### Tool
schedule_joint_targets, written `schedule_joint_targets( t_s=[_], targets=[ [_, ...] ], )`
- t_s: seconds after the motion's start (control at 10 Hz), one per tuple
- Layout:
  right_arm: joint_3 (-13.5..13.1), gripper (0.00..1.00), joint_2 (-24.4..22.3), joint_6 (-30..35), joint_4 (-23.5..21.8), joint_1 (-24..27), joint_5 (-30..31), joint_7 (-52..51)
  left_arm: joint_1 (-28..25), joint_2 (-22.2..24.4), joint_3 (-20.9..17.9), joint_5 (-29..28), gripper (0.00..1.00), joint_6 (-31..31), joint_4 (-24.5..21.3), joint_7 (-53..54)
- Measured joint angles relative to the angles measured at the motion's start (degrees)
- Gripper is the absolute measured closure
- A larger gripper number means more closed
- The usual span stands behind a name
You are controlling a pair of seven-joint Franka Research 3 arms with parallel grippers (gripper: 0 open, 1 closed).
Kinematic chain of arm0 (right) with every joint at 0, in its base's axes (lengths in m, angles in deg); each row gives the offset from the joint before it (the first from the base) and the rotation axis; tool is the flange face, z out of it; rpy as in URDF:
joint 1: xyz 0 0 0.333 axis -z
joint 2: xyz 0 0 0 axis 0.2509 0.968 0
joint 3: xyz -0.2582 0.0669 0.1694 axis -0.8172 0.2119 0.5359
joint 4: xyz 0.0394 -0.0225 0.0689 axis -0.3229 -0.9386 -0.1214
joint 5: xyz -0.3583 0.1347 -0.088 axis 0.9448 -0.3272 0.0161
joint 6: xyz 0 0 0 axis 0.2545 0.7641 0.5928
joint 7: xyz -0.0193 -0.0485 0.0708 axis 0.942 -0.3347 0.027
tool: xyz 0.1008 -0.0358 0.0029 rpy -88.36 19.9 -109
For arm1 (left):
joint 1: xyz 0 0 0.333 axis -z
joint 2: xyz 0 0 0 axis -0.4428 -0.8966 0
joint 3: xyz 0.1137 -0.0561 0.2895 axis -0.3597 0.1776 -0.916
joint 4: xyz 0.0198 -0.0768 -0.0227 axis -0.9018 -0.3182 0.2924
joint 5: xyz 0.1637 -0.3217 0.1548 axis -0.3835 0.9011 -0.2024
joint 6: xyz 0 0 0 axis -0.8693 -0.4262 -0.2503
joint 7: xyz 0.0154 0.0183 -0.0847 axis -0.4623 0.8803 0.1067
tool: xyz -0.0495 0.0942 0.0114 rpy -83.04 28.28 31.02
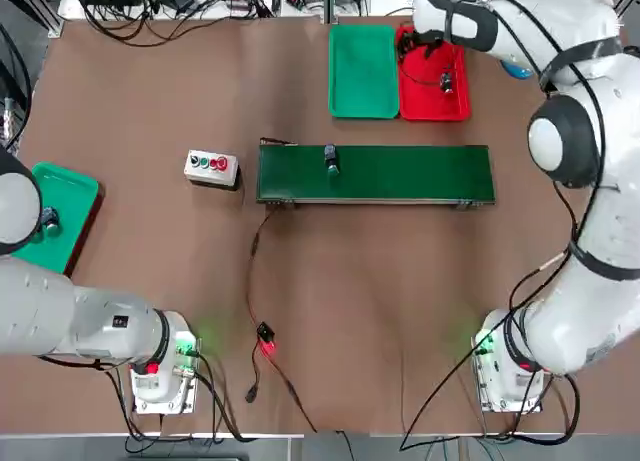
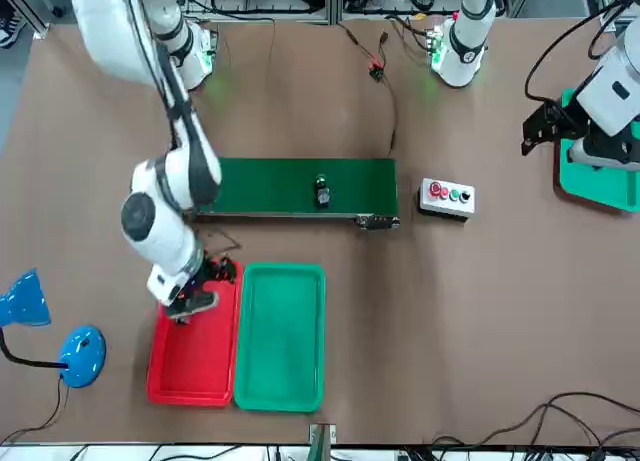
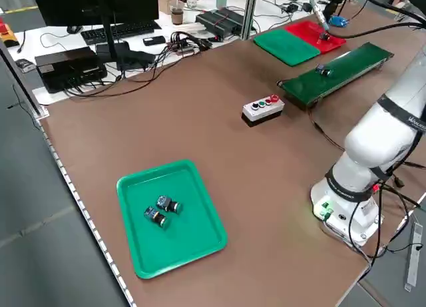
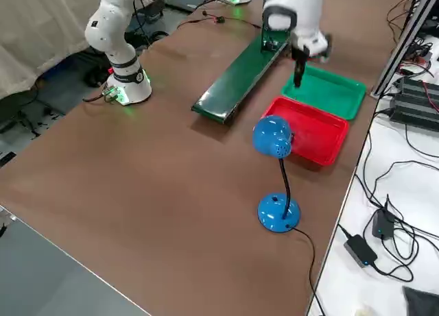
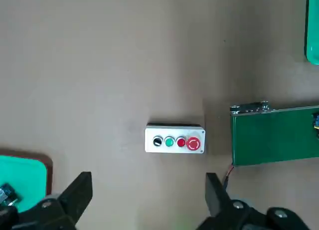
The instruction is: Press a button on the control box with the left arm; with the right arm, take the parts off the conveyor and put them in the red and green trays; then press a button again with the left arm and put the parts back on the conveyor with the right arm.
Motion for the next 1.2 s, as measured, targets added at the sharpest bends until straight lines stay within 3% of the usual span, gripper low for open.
schedule_joint_targets(
  t_s=[0.5, 0.8, 1.2],
  targets=[
    [0.1, 0.01, -1.3, 3.1, -1.6, -15.1, 0.0, 15.9, 0.0, 0.0, 0.0, 0.0, 0.0, 0.0, 0.0, 0.0],
    [0.1, 0.01, -1.1, 2.9, -2.1, -20.5, 0.0, 20.7, -0.1, 0.0, 0.0, 0.0, 0.0, 0.0, 0.0, 0.0],
    [0.0, 0.01, 5.3, -5.1, -2.7, -25.9, 2.0, 31.3, -0.1, 0.0, -0.1, 0.0, 0.0, 0.0, 0.0, 0.0]
  ],
)
